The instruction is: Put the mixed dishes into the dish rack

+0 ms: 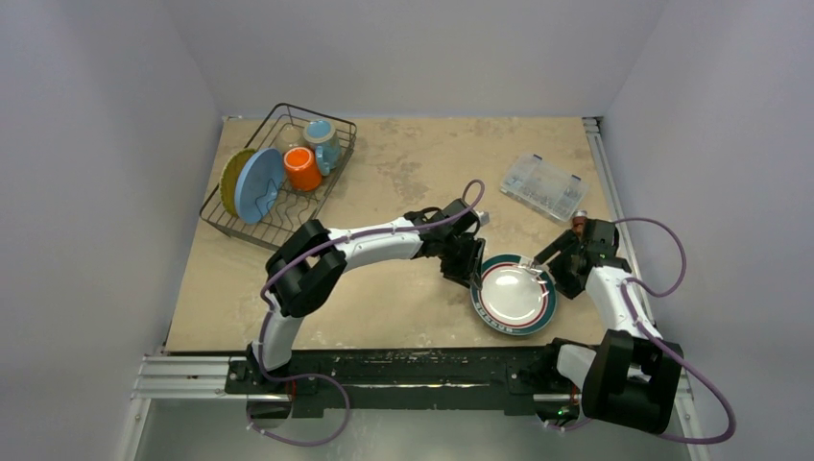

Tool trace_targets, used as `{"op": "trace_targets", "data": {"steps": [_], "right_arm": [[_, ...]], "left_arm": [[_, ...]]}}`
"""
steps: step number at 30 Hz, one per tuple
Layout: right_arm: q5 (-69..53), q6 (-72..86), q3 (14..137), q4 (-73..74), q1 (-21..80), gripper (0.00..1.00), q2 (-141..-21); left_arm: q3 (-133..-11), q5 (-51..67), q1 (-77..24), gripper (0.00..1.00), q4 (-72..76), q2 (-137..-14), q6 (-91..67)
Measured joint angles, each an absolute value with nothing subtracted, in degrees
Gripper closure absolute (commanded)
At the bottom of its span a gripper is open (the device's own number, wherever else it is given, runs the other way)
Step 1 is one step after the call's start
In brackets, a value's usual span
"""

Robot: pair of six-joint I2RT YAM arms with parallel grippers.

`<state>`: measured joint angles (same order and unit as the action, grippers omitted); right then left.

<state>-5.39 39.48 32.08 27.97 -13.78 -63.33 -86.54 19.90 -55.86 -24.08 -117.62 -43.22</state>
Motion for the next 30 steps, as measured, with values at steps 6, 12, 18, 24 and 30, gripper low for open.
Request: {"op": "trace_targets", "data": {"steps": [6,12,18,24,30], "right_arm": [[-4.6,39.3,31.5,27.1,-14.1,0.34,-63.1],[-3.9,39.0,30.8,26.4,-14.3,0.4,-62.4],[-2.3,38.4,30.3,25.9,-14.7,0.54,-61.3],[-1.4,38.3,29.5,25.5,-14.9,0.58,-60.5],[-2.8,39.4,29.2,25.2,-14.9,0.59,-59.3]], "left_arm": [[-85.4,21.6,-55.5,0.71,-22.2,-117.1,-45.6],[-82.9,22.8,-55.0,0.72,-18.3,-116.0,-48.9],[-81.7,24.0,-54.3,0.74,-14.4,-115.7,-52.6],[-81.0,26.0,-53.4,0.73,-6.8,-115.7,-57.8],[-81.2,29.2,-53.6,0.74,3.0,-116.5,-63.1]]}}
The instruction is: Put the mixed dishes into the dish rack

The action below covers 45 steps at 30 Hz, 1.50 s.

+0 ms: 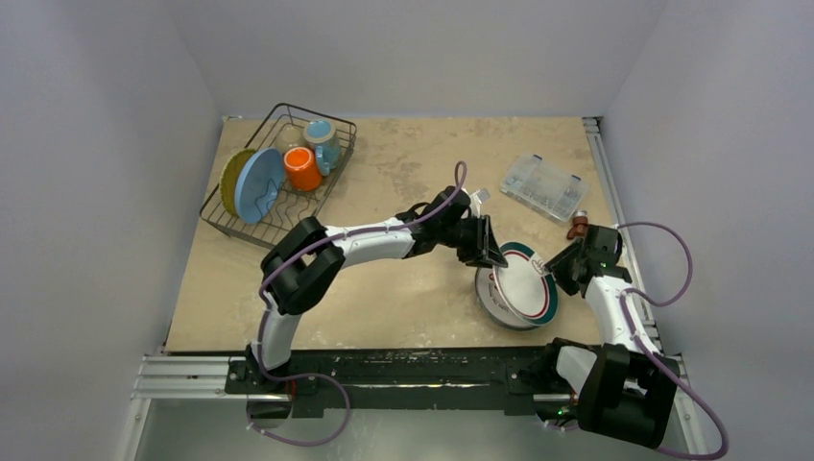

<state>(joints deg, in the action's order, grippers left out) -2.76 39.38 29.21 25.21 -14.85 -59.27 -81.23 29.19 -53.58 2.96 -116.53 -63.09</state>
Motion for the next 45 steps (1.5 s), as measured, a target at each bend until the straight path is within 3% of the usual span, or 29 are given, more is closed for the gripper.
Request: {"op": "trace_targets", "data": {"steps": [6,8,20,33,45], "right_arm": [[-2.4,39.4,28.8,25.3,-14.9,0.58,-59.2],[-2.4,39.4,28.8,25.3,-14.9,0.56,-59.2],[-2.6,38.9,30.3,29.5,-14.5,0.28,-52.4],[-5.1,35.6,36.0,31.9,-13.3,0.08,-44.3],[-4.3,28.3,45.2,30.9,-12.4,0.09,-40.8]], "left_arm": [[-81.2,29.8,-53.3,0.87,3.8,-117.6,-63.9],[-81.2,29.8,-53.3,1.0,3.7,-117.6,-63.8],[-81.5,31.4,-53.4,1.0,0.9,-117.6,-60.9],[-84.1,26.6,-54.4,1.0,-15.4,-112.6,-50.4],[-84.2,22.5,-48.2,1.0,-25.9,-99.2,-41.0]]}}
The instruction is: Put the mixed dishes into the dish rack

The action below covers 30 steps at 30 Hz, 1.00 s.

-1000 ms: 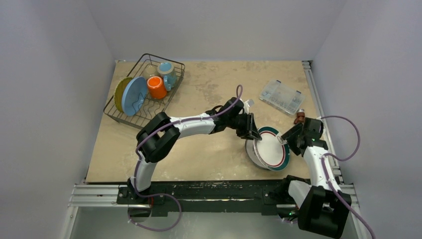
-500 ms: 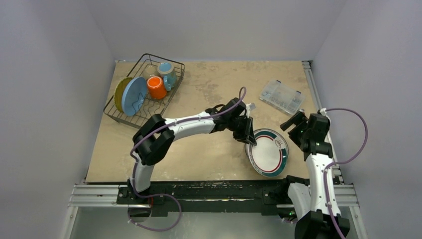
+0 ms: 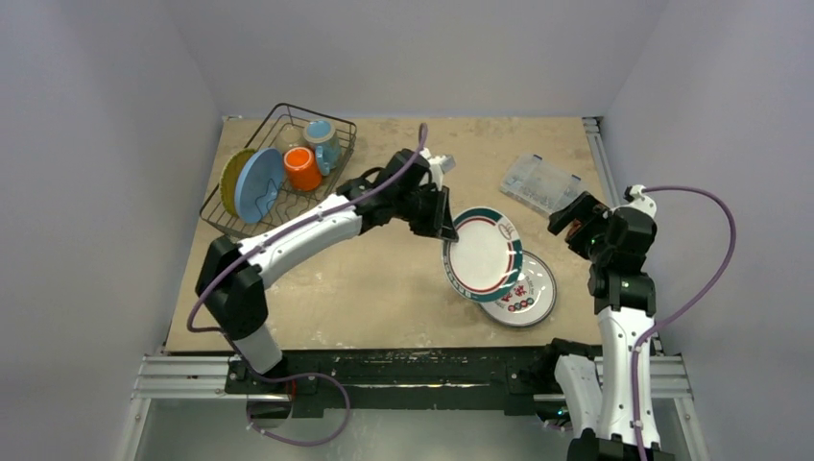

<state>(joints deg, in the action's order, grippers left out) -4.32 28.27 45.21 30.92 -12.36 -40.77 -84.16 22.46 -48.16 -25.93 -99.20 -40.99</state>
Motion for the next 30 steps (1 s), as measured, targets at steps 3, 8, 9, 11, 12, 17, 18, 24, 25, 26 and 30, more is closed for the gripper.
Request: {"op": "trace_targets", "data": {"steps": [3,8,9,11,12,17,18,24,25,26,30], "right_arm": [[-5.3,28.0,44.2,30.3,-12.3,0.09,-40.9],[-6.9,27.7,43.1,29.9,-12.0,0.09,-41.5],[-7.2,27.7,43.0,29.6,-11.9,0.09,-41.5],[-7.6,27.5,42.6,29.0,-11.9,0.09,-41.7],[-7.7,27.4,42.6,29.0,-11.9,0.09,-41.9],[-8.8,27.3,42.4,28.5,-11.7,0.09,-42.3],[-8.8,27.3,42.4,28.5,-11.5,0.09,-42.4],[-9.2,27.1,42.4,28.2,-10.1,0.09,-43.9],[-9.2,27.1,42.4,28.2,-9.8,0.09,-44.2],[-9.2,27.0,42.4,28.2,-9.4,0.09,-44.4],[-9.2,26.9,42.4,28.2,-7.9,0.09,-45.2]], "left_arm": [[-84.2,20.8,-44.0,1.0,-30.5,-94.2,-37.3],[-85.1,17.8,-36.0,1.0,-38.7,-85.9,-31.1],[-85.2,17.3,-34.1,1.0,-39.9,-84.3,-30.2],[-85.4,17.1,-29.3,1.0,-42.5,-81.2,-28.5],[-85.5,17.2,-26.1,1.0,-43.6,-79.5,-27.7],[-86.1,15.9,-10.6,1.0,-46.7,-74.6,-26.1],[-86.1,14.6,-7.6,1.0,-47.1,-73.6,-25.9],[-84.3,2.1,-0.9,1.0,-45.6,-68.5,-24.4],[-83.7,0.2,-0.7,1.0,-45.1,-67.9,-23.8],[-83.3,-1.7,-0.5,1.0,-44.7,-67.4,-23.1],[-81.6,-8.8,0.7,1.0,-42.0,-66.9,-19.8]]}}
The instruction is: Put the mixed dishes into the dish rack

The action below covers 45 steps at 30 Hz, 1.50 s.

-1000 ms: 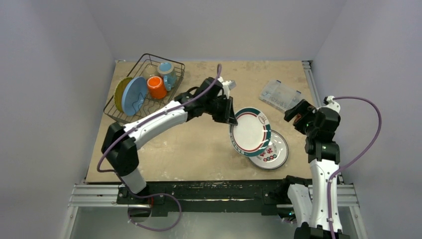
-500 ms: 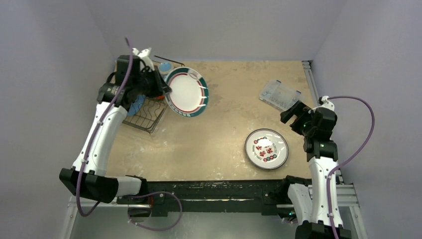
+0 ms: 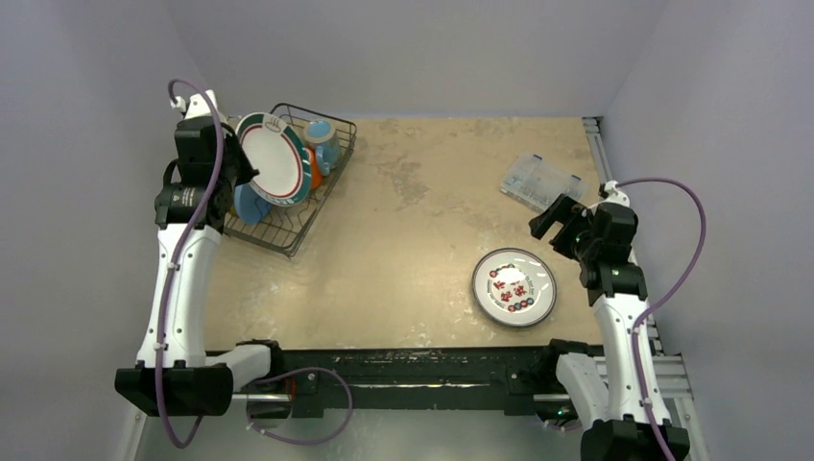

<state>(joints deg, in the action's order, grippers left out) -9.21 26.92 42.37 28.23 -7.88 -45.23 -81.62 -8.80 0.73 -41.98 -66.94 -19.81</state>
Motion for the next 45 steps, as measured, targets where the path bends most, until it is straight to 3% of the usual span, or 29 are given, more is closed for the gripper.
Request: {"op": "trace_targets", "data": {"steps": [8,27,45], "right_arm": [[-9.3,26.9,42.4,28.2,-6.0,0.09,-46.8],[-10.1,26.6,42.4,27.2,-5.1,0.09,-51.0],[-10.1,26.5,42.1,26.1,-4.8,0.09,-52.1]], "left_arm": [[-74.6,-18.8,1.5,1.0,-33.9,-65.9,-7.9],[-66.0,-23.4,-2.9,1.0,-15.3,-69.7,17.2],[-61.9,-27.7,-5.1,1.0,-7.8,-73.3,25.3]]}}
